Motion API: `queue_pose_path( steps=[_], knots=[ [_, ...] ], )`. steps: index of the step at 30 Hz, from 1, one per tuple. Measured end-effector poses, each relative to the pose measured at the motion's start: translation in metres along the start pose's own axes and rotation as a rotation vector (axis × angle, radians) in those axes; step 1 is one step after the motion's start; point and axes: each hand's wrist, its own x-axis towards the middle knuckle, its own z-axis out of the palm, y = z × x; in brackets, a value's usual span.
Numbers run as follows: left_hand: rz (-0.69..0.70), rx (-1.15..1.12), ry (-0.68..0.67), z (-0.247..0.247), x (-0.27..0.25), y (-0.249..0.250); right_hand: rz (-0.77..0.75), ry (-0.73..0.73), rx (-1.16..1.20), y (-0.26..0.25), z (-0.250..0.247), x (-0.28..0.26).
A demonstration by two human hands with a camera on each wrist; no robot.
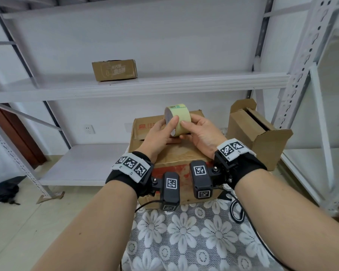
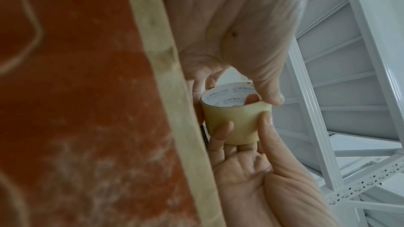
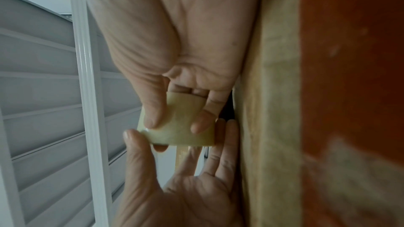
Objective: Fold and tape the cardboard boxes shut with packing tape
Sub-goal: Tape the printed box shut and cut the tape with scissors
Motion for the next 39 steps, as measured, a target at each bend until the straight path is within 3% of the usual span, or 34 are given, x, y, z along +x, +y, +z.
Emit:
queue_pose_path(
  steps=[10,13,20,22,25,31,36,39],
  knots=[
    [0.02,-0.007,-0.004,0.004,-0.002,0.005,0.04,0.06,-0.077,0.002,0.002,0.0],
    [0.024,0.111,0.109,0.007,-0.004,0.005,0.035,0.094,-0.09,0.0,0.001,0.001],
    [0.188,0.723,0.457,0.009,-0.009,0.005,0.031,0.116,-0.139,0.0,0.002,0.002],
    [0.186,0.687,0.399,0.008,-0.006,0.002,0.03,0.085,-0.152,0.001,0.002,0.001],
    [0.059,0.45,0.226,0.005,-0.005,0.006,0.044,0.064,-0.198,0.0,0.002,0.0],
    [-0.002,0.144,0.064,-0.01,-0.003,0.016,0.088,0.003,-0.307,-0.005,0.011,0.003],
    [-0.015,0.114,0.051,-0.013,-0.006,0.013,0.061,0.19,-0.375,-0.002,0.015,0.009],
    [0.024,0.209,0.028,-0.014,-0.01,0.009,0.051,0.283,-0.365,0.001,0.015,0.011]
  ],
)
